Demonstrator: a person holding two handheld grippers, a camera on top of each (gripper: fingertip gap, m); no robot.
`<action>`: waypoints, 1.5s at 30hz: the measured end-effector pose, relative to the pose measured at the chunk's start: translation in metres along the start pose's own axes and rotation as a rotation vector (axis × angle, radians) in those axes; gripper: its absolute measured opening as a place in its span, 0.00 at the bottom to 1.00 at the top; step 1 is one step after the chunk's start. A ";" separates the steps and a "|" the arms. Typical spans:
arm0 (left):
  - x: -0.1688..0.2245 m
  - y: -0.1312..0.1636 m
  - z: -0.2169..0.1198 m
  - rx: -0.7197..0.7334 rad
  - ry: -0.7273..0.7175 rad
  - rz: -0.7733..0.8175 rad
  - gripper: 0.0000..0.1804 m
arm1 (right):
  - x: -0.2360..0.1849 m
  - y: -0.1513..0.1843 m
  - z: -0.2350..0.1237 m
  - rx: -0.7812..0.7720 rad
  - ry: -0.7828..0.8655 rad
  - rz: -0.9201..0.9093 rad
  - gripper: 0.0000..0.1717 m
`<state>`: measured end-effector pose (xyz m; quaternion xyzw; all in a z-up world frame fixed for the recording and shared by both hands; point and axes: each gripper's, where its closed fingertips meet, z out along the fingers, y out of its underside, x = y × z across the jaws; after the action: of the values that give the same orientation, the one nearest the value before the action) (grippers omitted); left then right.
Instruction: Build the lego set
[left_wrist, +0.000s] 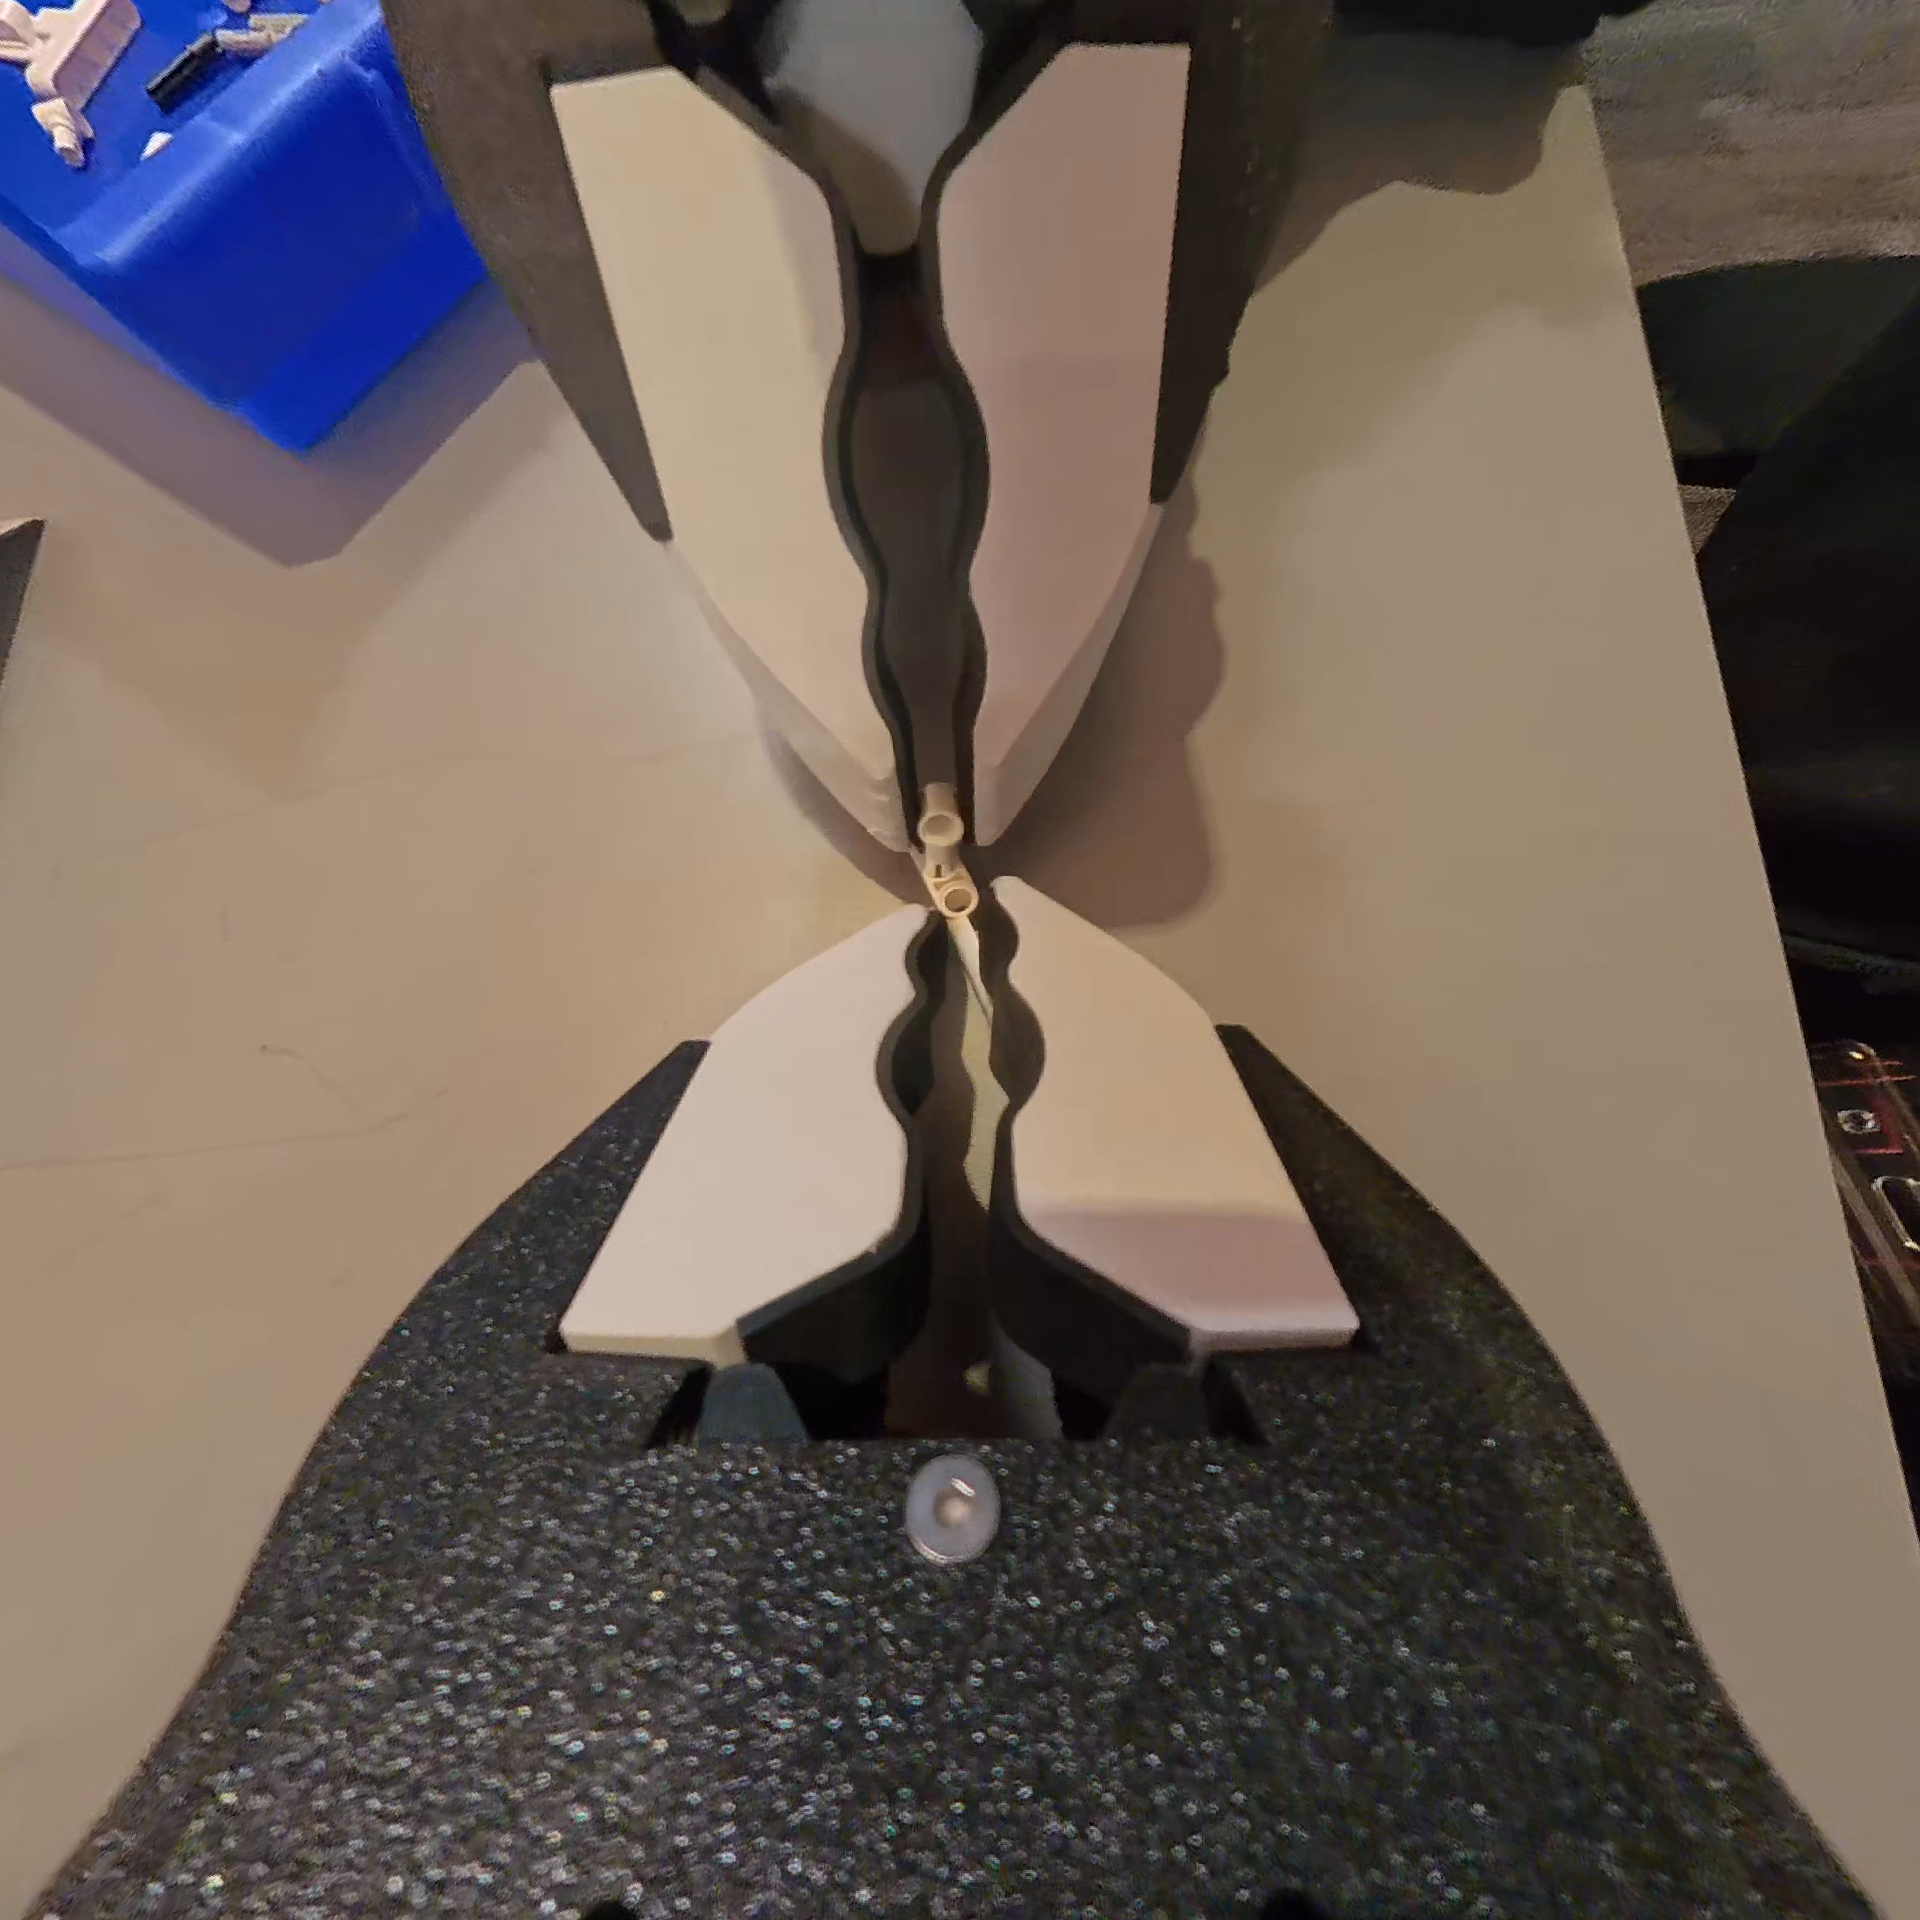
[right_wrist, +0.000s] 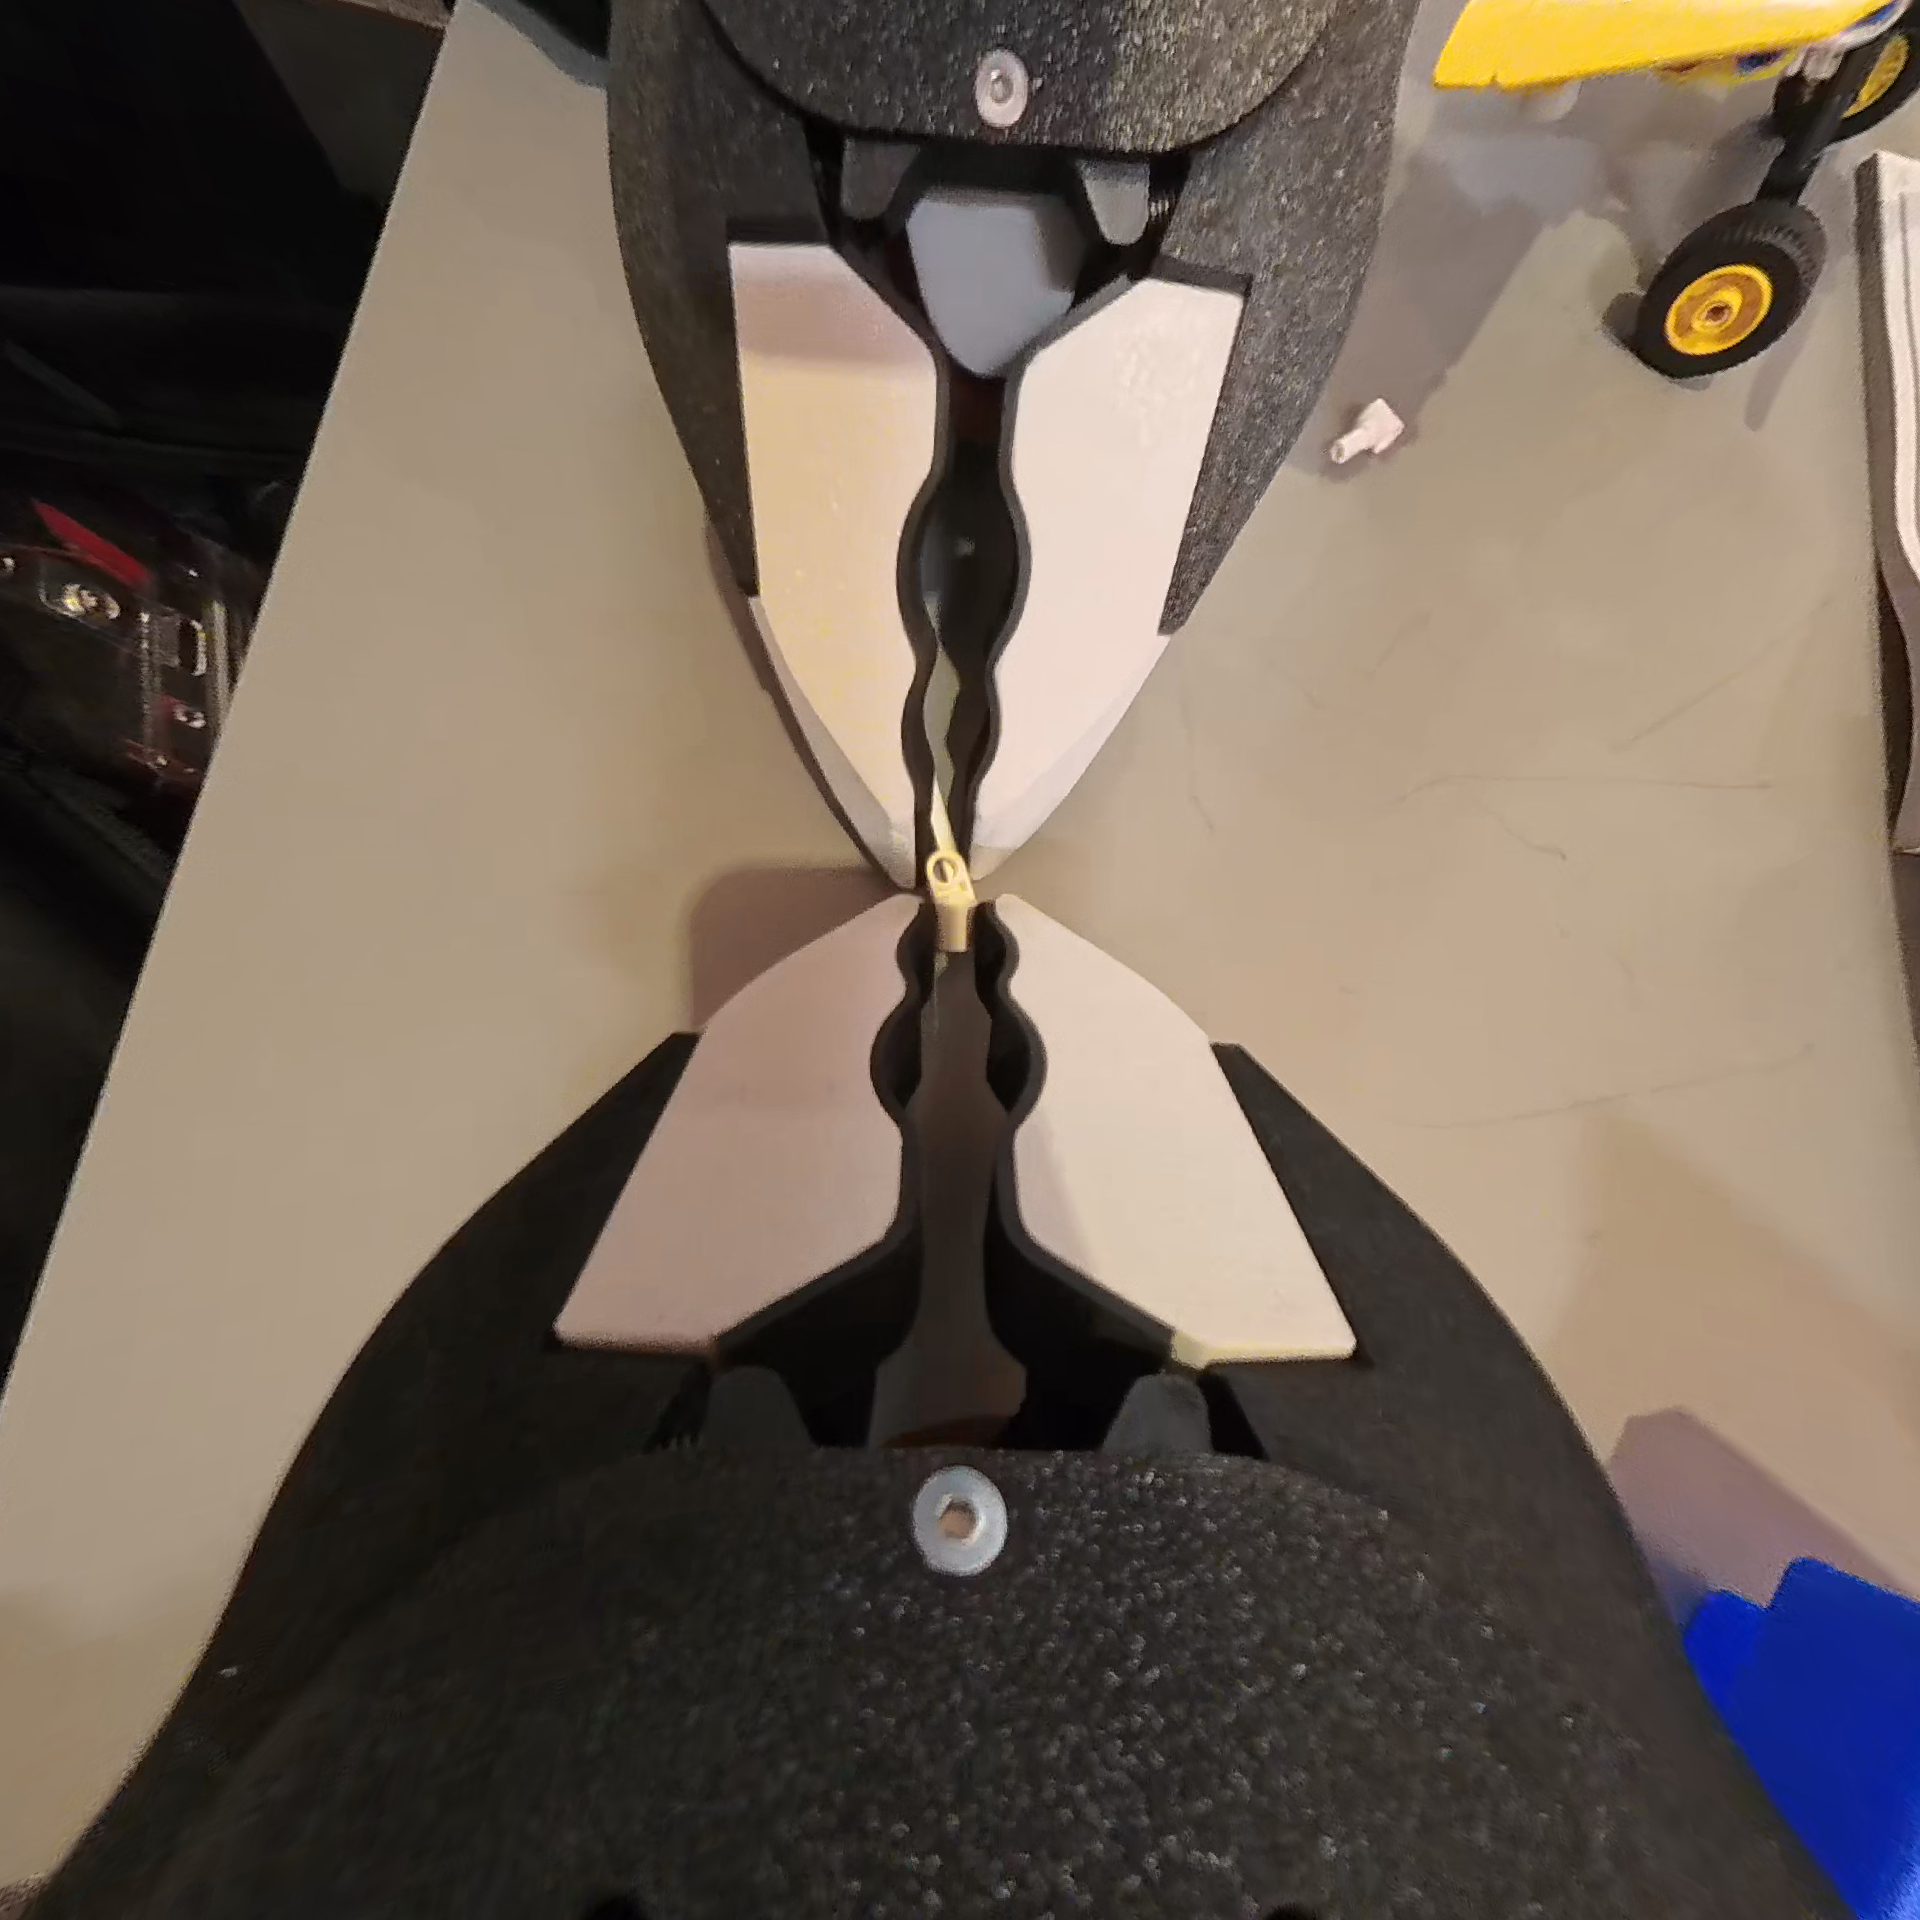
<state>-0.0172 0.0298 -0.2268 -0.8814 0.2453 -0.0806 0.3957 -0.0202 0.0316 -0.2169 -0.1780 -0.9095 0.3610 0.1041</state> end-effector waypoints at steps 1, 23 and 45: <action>0.000 0.000 0.000 0.000 0.004 0.001 0.03 | 0.000 0.000 0.000 -0.004 -0.016 -0.003 0.04; 0.001 -0.012 -0.005 0.072 -0.066 0.146 0.03 | -0.005 -0.007 -0.008 0.034 -0.270 0.096 0.04; -0.001 -0.014 -0.012 0.125 -0.032 0.136 0.03 | -0.002 -0.013 -0.008 0.079 -0.218 0.017 0.04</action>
<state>-0.0171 0.0305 -0.2082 -0.8373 0.2927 -0.0544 0.4586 -0.0192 0.0270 -0.2023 -0.1412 -0.8990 0.4146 0.0085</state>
